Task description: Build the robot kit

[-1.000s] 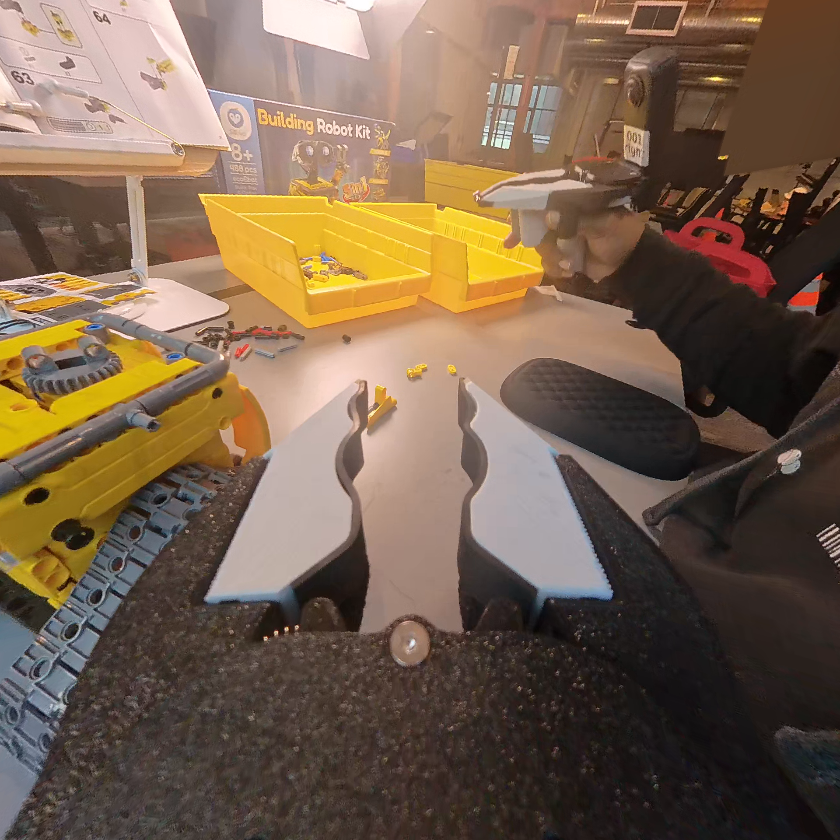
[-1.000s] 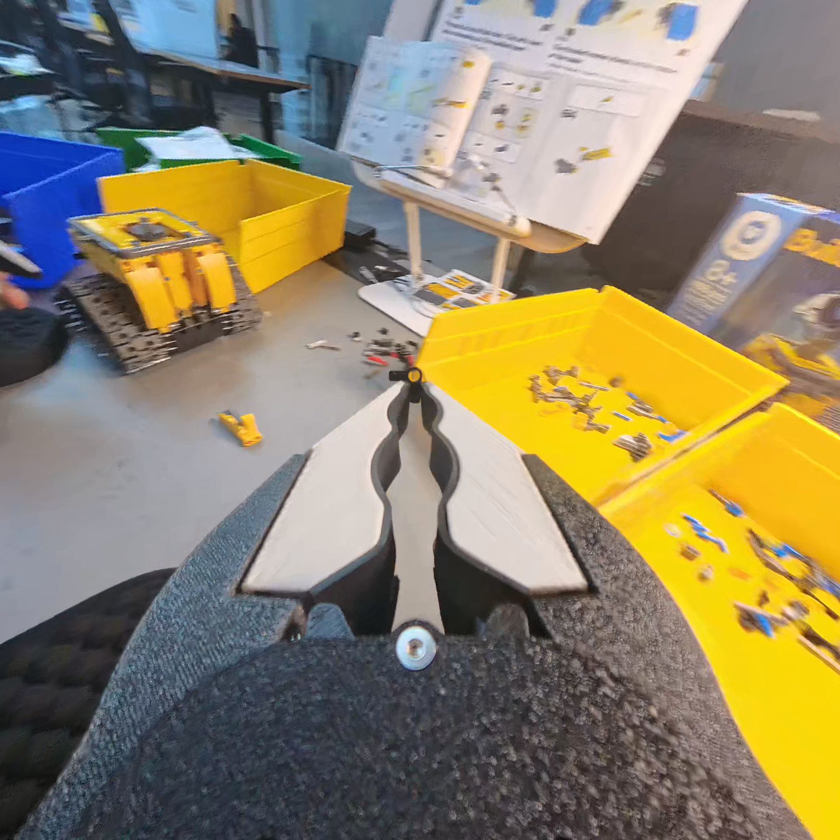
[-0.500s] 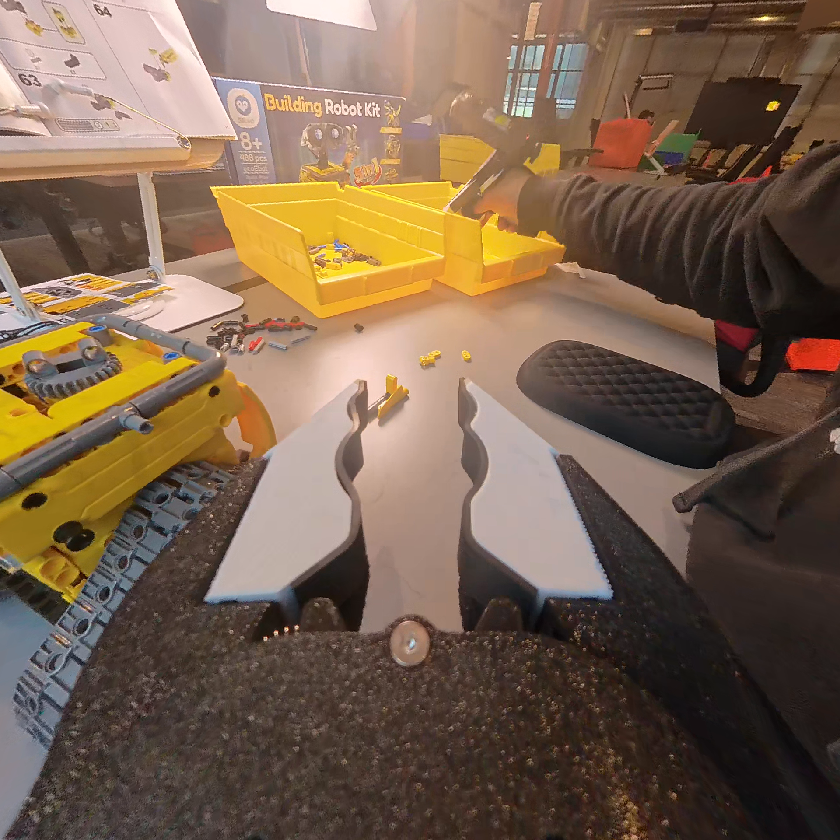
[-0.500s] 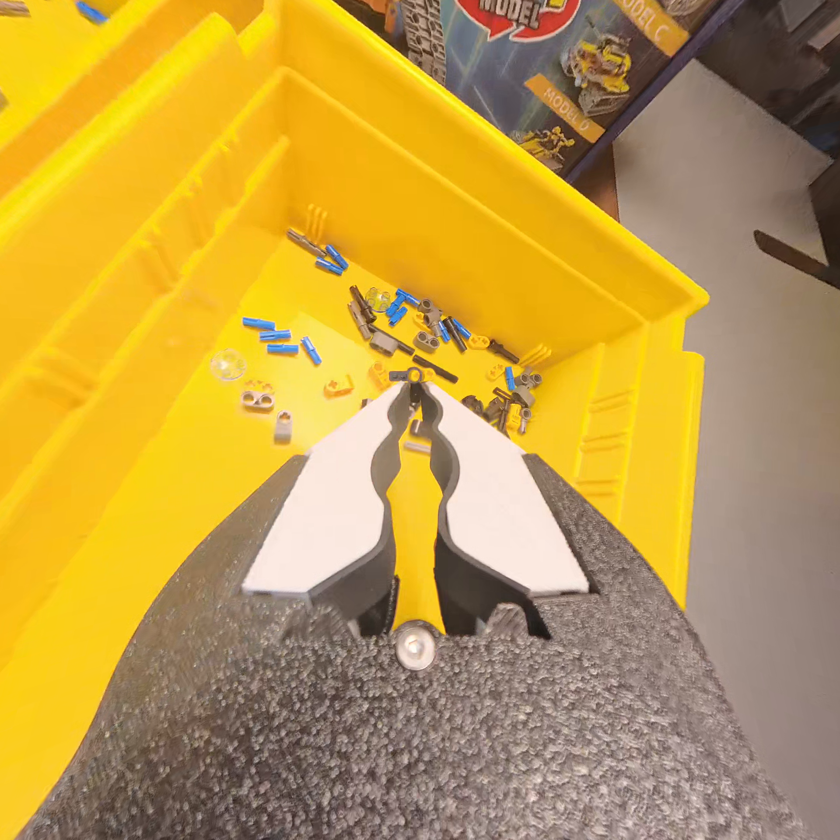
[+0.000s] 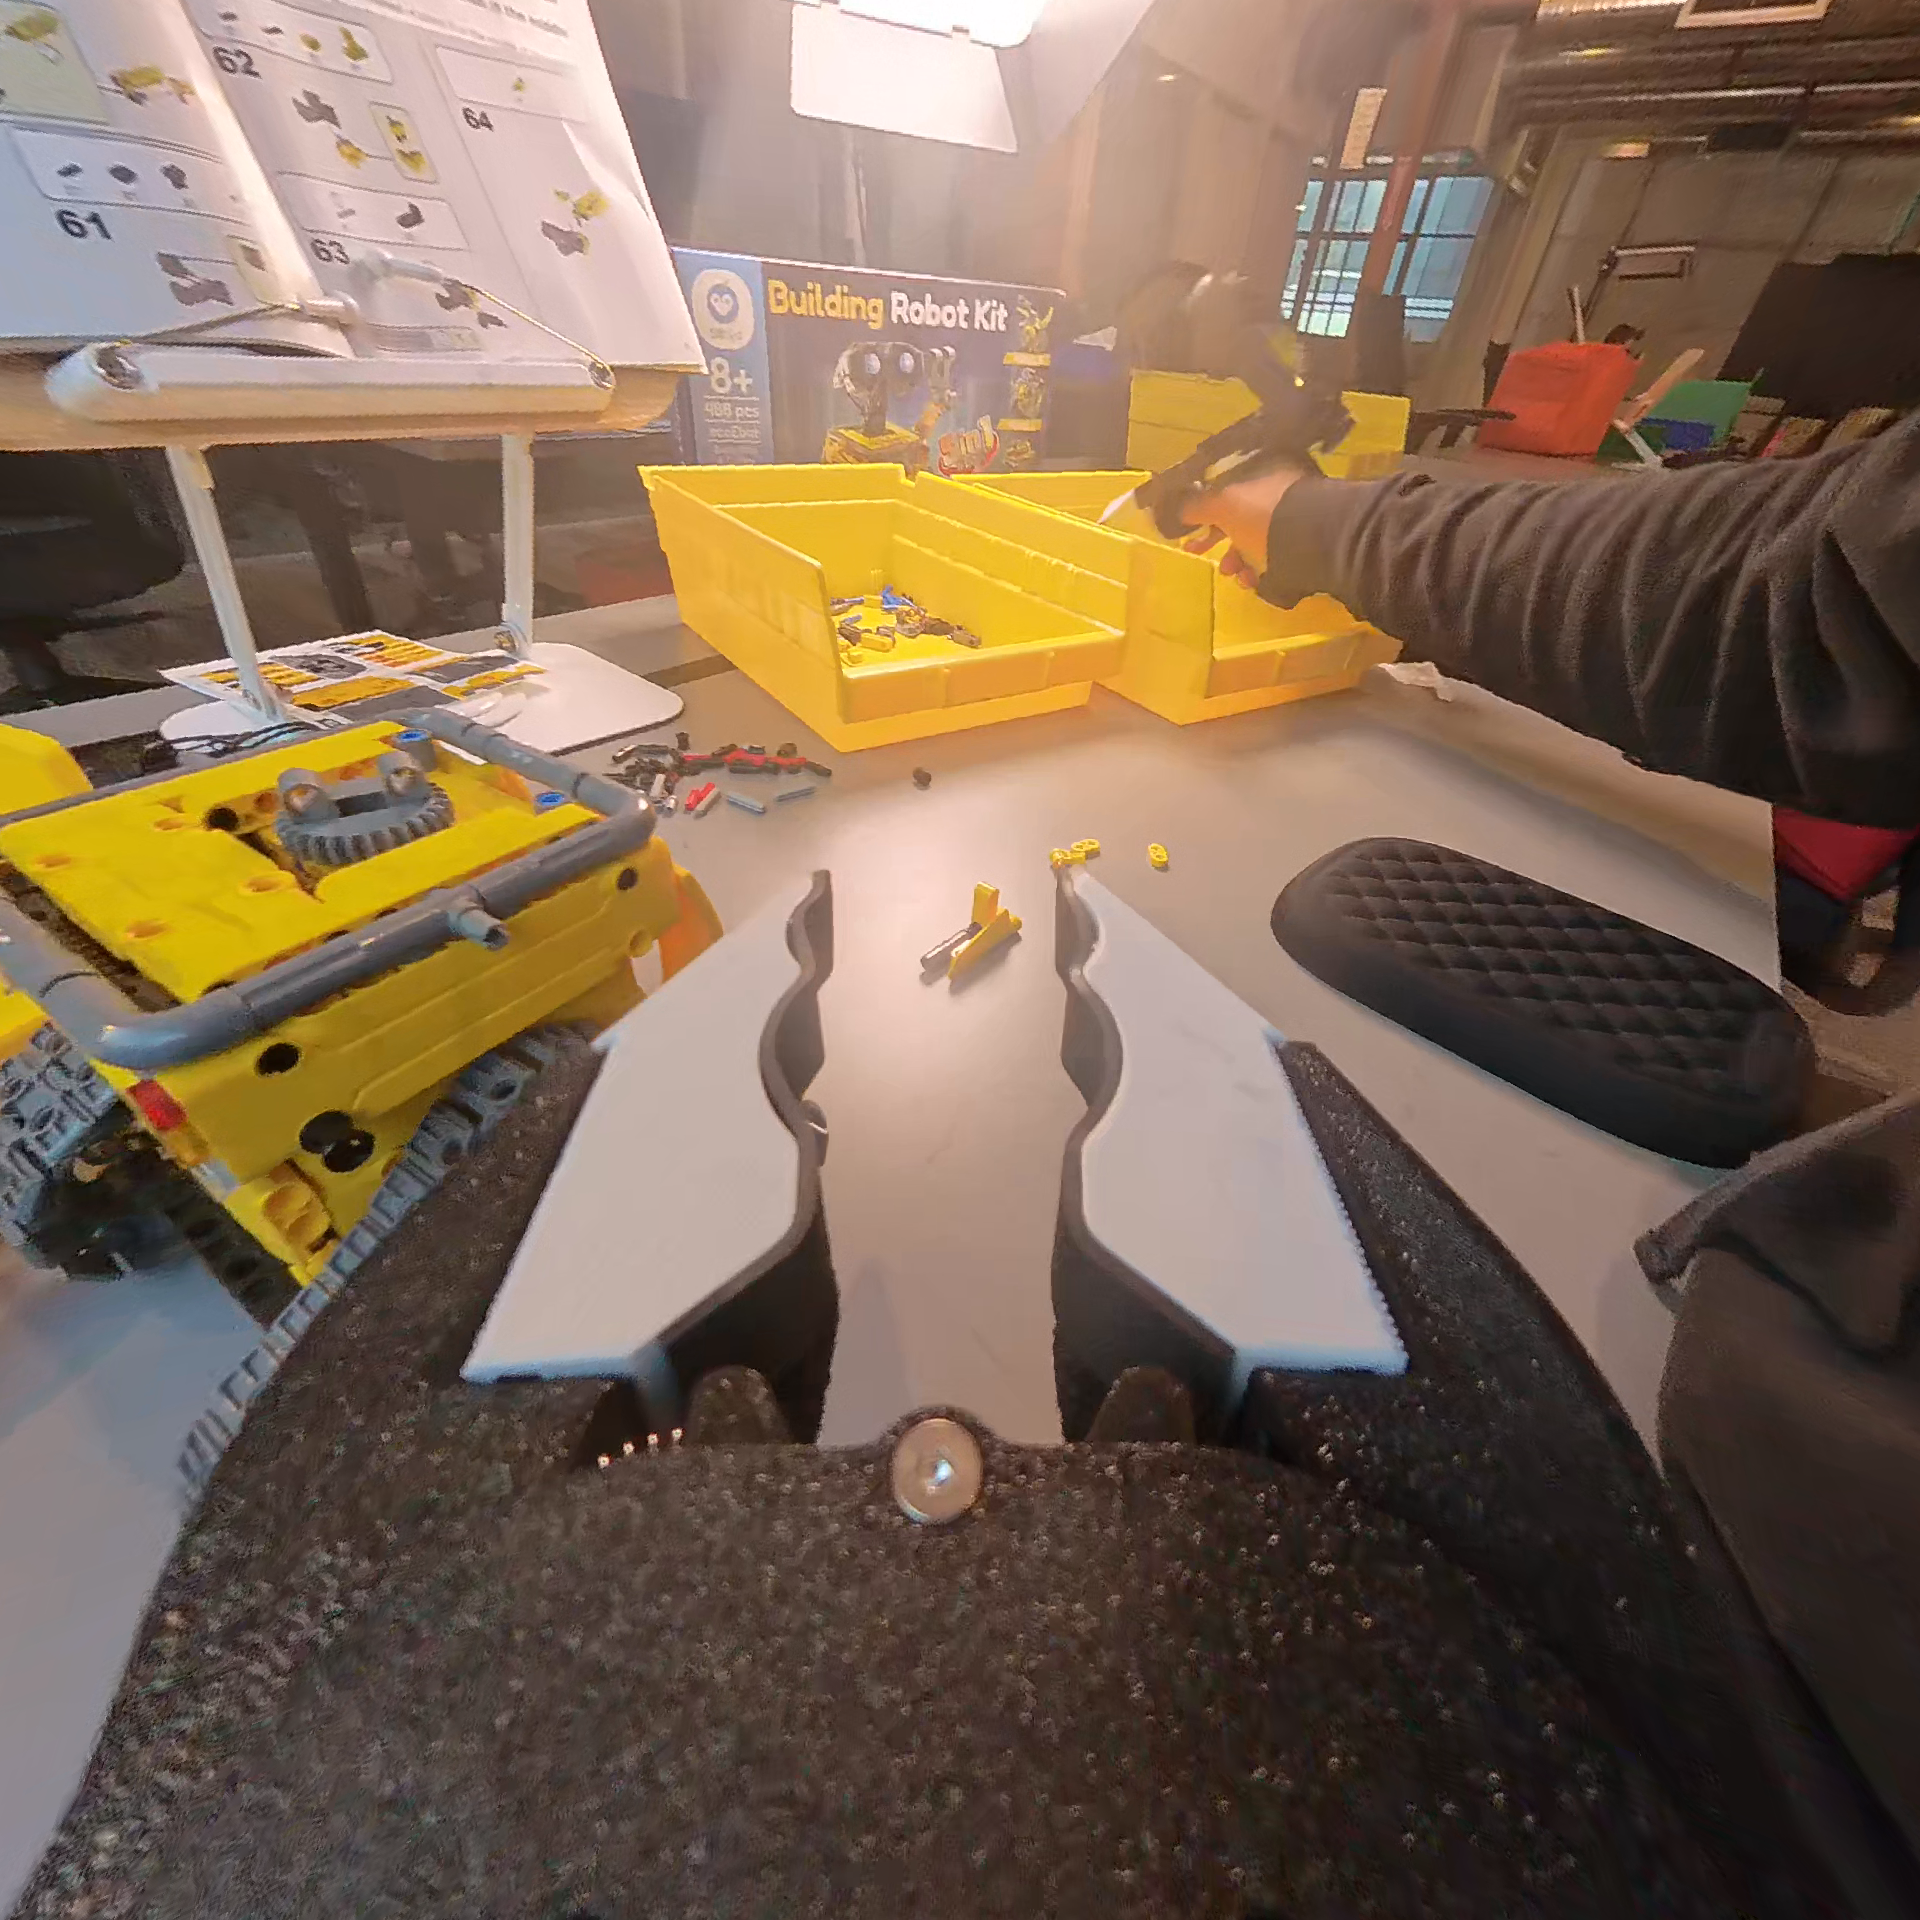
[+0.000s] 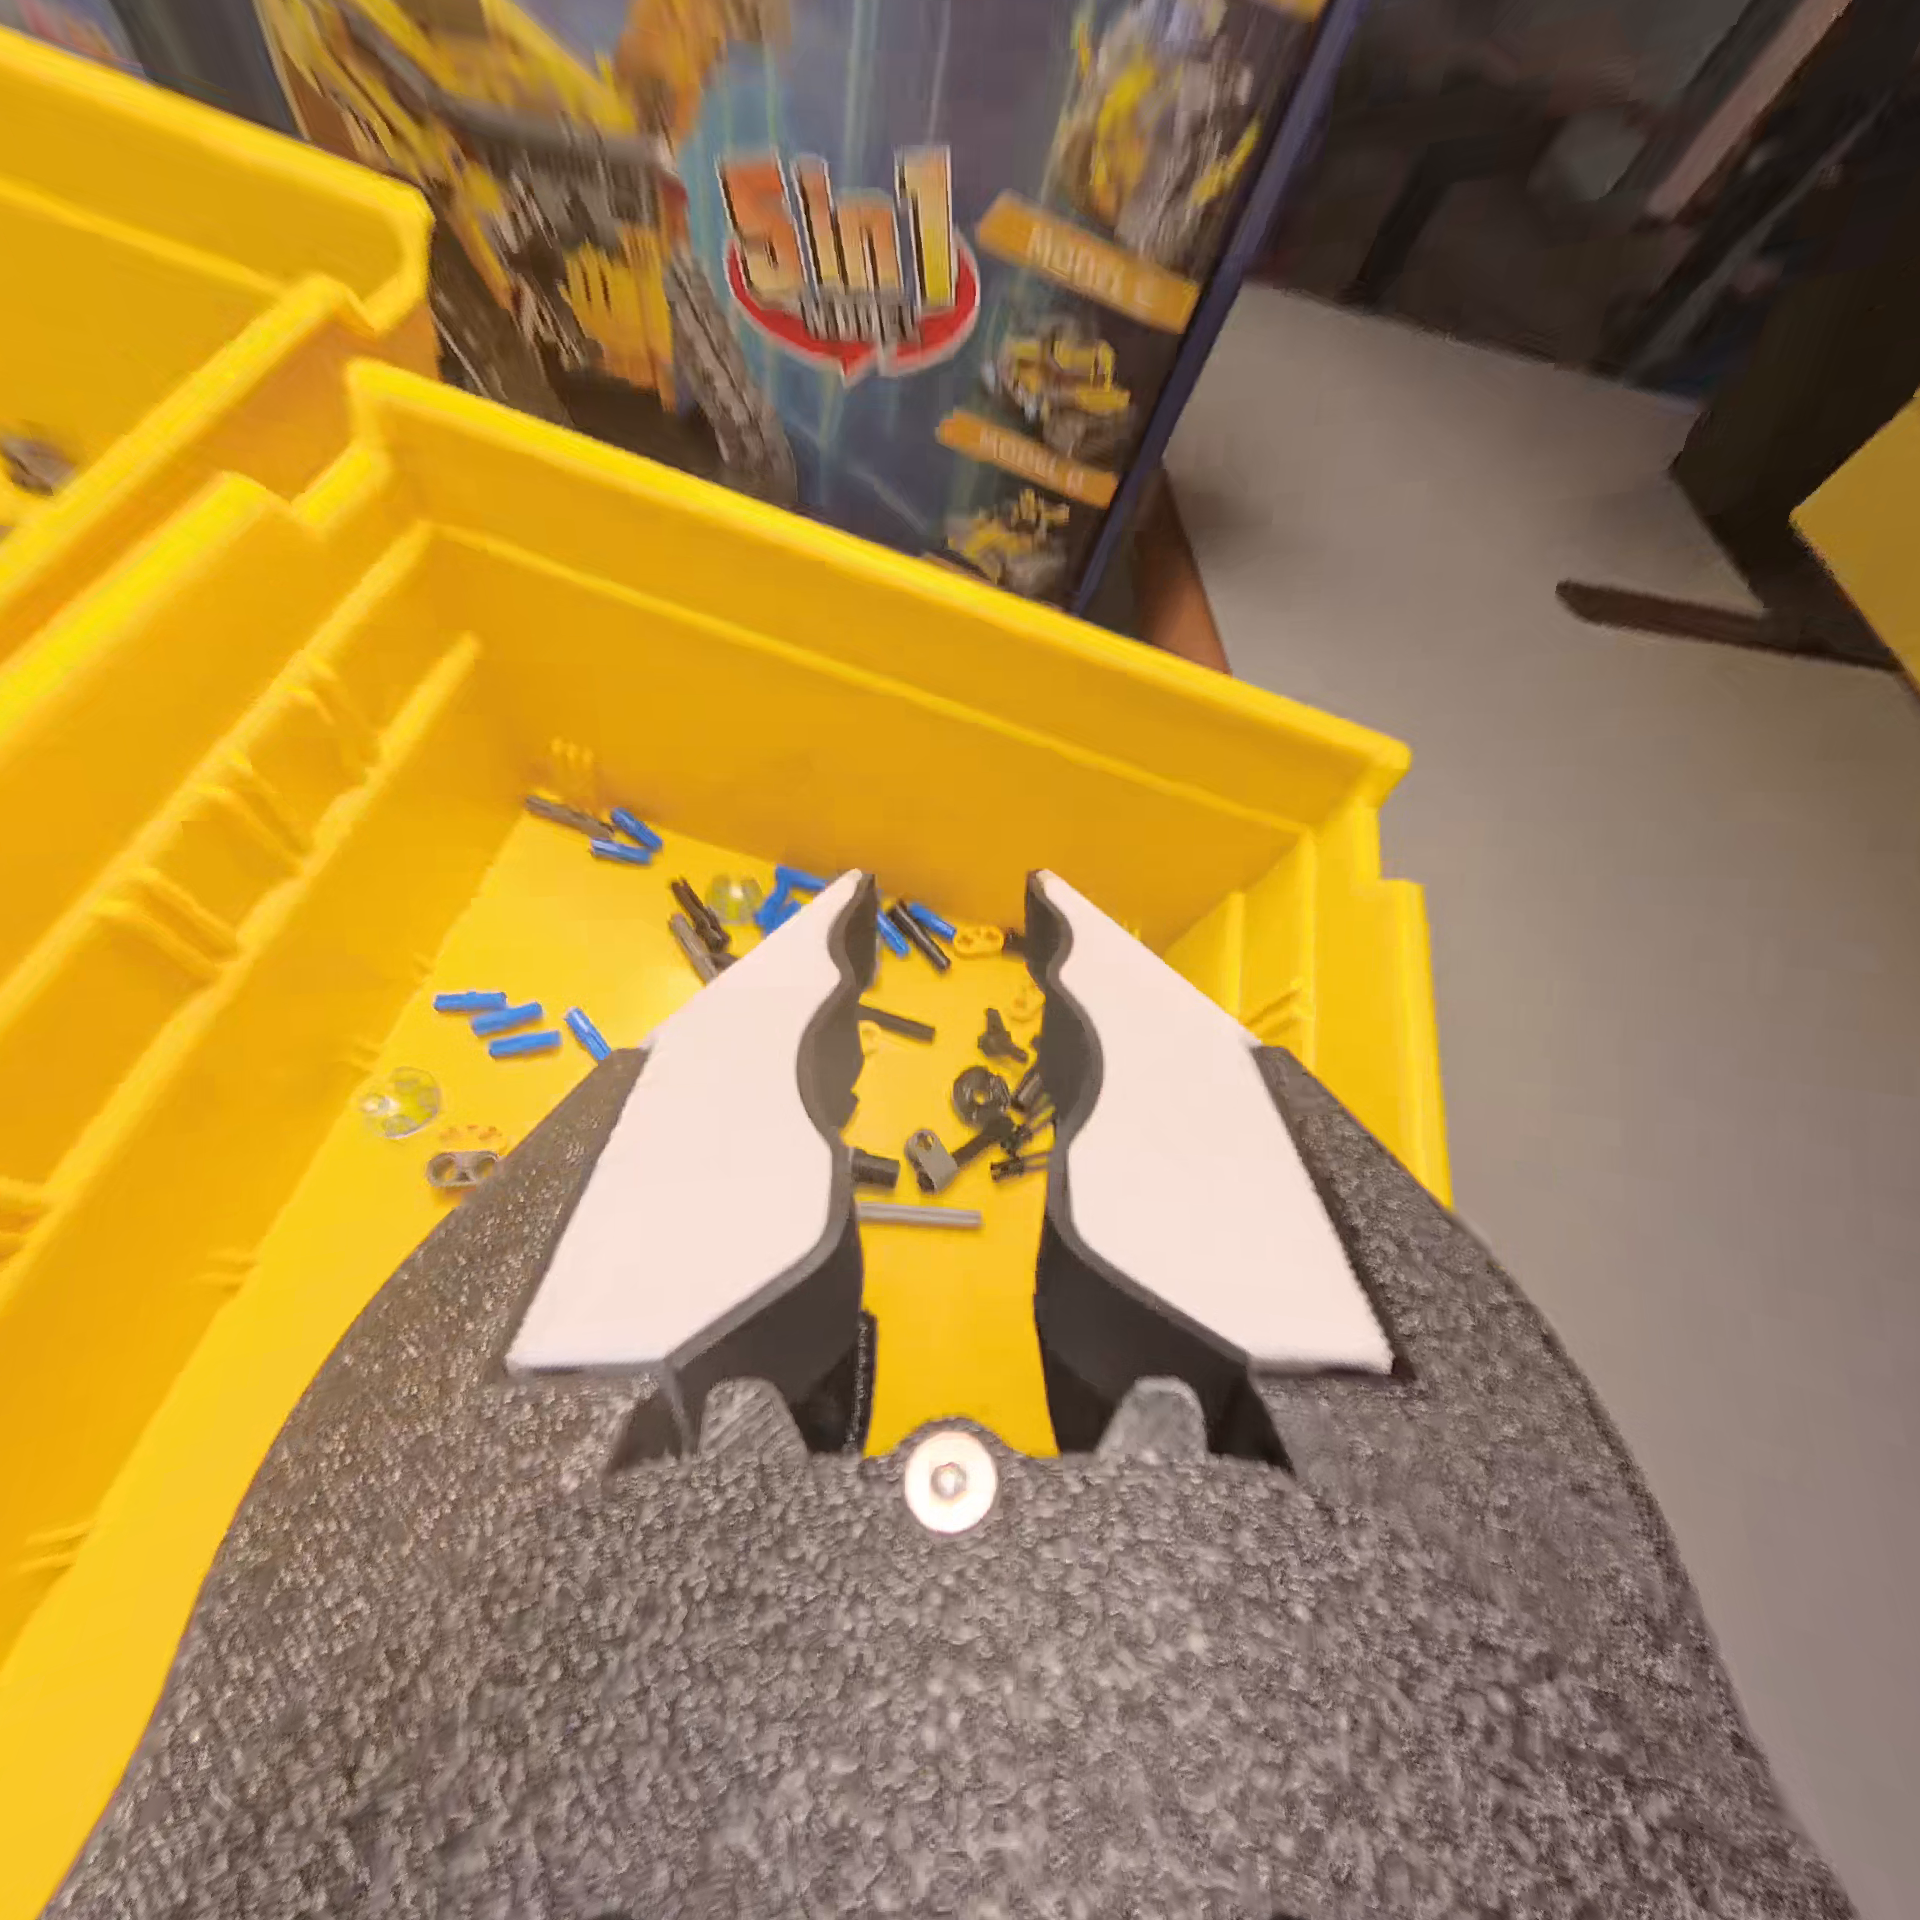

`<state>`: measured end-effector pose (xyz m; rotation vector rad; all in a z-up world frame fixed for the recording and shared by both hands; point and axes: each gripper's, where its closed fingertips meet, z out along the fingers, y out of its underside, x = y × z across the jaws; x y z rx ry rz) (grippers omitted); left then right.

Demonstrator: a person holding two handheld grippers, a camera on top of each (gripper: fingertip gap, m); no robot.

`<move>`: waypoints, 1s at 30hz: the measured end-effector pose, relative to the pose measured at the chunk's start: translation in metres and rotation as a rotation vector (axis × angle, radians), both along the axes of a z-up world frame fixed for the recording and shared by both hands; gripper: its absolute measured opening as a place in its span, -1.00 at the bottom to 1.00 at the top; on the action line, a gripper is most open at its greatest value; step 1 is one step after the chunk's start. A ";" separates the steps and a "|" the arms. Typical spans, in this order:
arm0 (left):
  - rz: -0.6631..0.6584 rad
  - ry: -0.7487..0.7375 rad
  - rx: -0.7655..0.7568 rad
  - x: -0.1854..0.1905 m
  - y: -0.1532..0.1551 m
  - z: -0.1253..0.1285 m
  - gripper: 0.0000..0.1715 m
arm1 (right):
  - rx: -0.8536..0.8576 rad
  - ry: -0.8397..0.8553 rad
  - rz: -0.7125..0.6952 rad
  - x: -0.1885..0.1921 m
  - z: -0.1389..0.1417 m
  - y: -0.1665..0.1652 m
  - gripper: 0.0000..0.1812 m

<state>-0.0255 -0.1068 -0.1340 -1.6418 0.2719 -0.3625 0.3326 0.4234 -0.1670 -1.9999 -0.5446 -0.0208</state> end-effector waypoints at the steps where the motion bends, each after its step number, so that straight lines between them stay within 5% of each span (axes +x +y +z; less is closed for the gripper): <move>1: 0.018 0.000 0.006 -0.002 0.000 0.001 -0.52 | 0.057 0.041 0.021 -0.005 0.017 -0.005 -0.66; 7: 0.085 0.007 0.006 -0.011 0.004 0.001 -0.51 | 0.300 0.198 0.250 -0.049 0.101 -0.071 -0.54; 12: 0.111 -0.019 0.015 -0.018 0.004 0.003 -0.50 | 0.374 0.338 0.430 -0.083 0.132 -0.149 -0.53; 20: 0.127 -0.069 0.033 -0.025 0.003 0.007 -0.50 | 0.357 0.424 0.592 -0.130 0.104 -0.246 -0.53; 30: 0.132 -0.054 0.029 -0.024 0.003 0.006 -0.49 | 0.259 0.402 0.641 -0.144 0.045 -0.296 -0.53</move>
